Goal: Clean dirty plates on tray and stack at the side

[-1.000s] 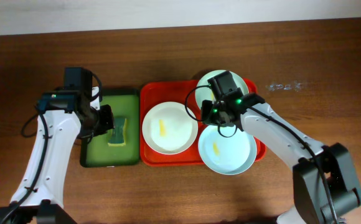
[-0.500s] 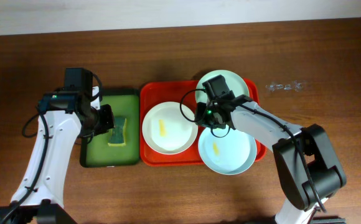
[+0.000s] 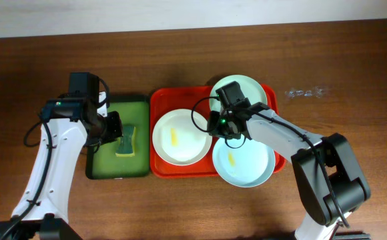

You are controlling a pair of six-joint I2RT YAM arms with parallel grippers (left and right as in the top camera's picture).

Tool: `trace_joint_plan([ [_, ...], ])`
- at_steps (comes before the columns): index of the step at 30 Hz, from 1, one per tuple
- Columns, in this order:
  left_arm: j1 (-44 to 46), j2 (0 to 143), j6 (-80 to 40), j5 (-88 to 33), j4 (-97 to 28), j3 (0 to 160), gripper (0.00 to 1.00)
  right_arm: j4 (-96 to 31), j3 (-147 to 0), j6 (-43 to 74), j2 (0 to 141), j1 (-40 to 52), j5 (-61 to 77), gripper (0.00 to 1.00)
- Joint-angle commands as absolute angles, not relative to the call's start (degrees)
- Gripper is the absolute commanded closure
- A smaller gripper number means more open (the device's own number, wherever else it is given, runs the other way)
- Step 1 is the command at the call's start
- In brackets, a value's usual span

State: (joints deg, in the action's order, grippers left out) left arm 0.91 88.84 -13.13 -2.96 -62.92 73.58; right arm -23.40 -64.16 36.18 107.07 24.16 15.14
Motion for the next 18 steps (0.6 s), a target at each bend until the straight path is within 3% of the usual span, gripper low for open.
trace_joint_plan([
  [1,1.1,89.1,-13.7,-2.5,-62.8,73.1,0.89,-23.0,-63.6,34.8,107.5,24.8,17.3,0.71],
  [8,1.1,89.1,-13.7,-2.5,-62.8,73.1,0.89,-23.1,-63.5,34.4,108.9,25.1,15.9,0.76],
  [12,1.1,89.1,-13.7,-2.5,-62.9,73.1,0.88,-23.0,-63.5,34.4,110.0,25.0,15.9,0.96],
  [18,1.1,89.2,-13.7,-1.7,-62.7,72.6,0.86,-21.8,-63.6,34.4,110.0,25.0,16.1,0.96],
])
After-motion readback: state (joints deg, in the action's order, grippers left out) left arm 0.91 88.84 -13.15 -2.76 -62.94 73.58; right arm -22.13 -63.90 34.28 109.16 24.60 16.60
